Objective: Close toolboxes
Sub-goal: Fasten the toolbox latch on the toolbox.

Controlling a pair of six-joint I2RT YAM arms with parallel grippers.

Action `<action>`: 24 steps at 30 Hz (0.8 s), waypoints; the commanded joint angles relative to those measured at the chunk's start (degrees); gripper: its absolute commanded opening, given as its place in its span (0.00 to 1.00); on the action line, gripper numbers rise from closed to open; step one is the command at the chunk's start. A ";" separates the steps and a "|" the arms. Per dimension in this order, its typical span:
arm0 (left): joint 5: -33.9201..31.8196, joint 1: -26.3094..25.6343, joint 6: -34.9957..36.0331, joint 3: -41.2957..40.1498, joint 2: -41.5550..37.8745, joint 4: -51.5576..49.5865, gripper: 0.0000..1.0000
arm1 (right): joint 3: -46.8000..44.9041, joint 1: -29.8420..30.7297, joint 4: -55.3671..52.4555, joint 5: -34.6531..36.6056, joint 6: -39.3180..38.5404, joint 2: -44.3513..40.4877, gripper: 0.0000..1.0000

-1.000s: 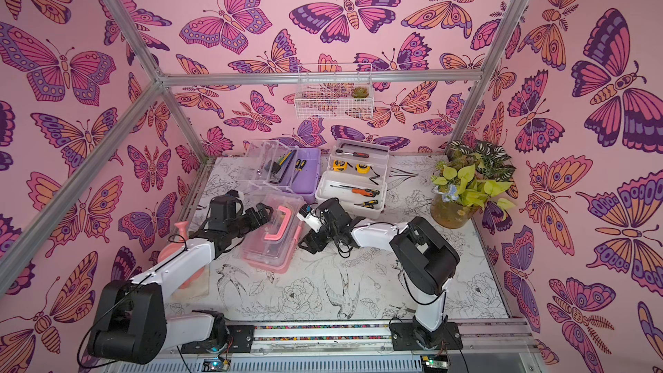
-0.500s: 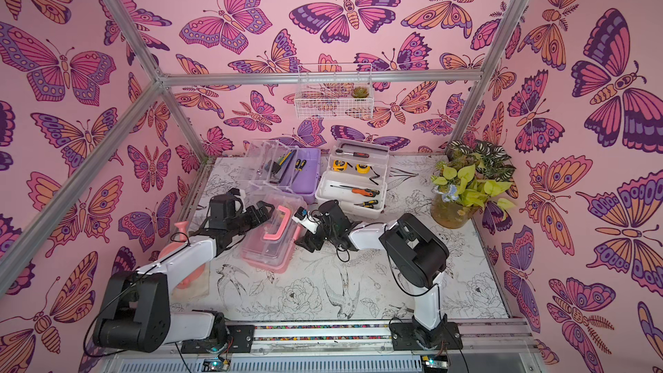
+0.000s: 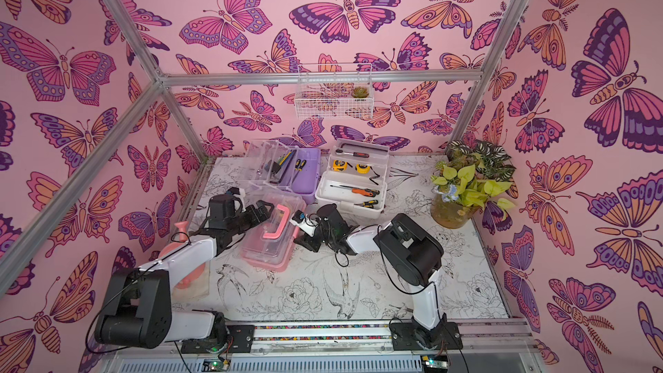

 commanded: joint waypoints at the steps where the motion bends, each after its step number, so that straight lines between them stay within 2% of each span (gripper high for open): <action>1: 0.69 0.09 1.21 -1.26 -0.23 -0.40 0.97 | -1.22 0.35 0.66 1.47 -1.12 -2.76 0.41; 16: 2.32 0.29 3.57 -0.56 0.13 -1.56 0.96 | -0.27 0.34 -17.50 0.41 -5.34 -9.99 0.40; 24: 3.99 0.17 3.65 -0.44 0.96 -1.66 0.95 | 1.40 0.31 -22.91 1.20 -5.51 -10.63 0.40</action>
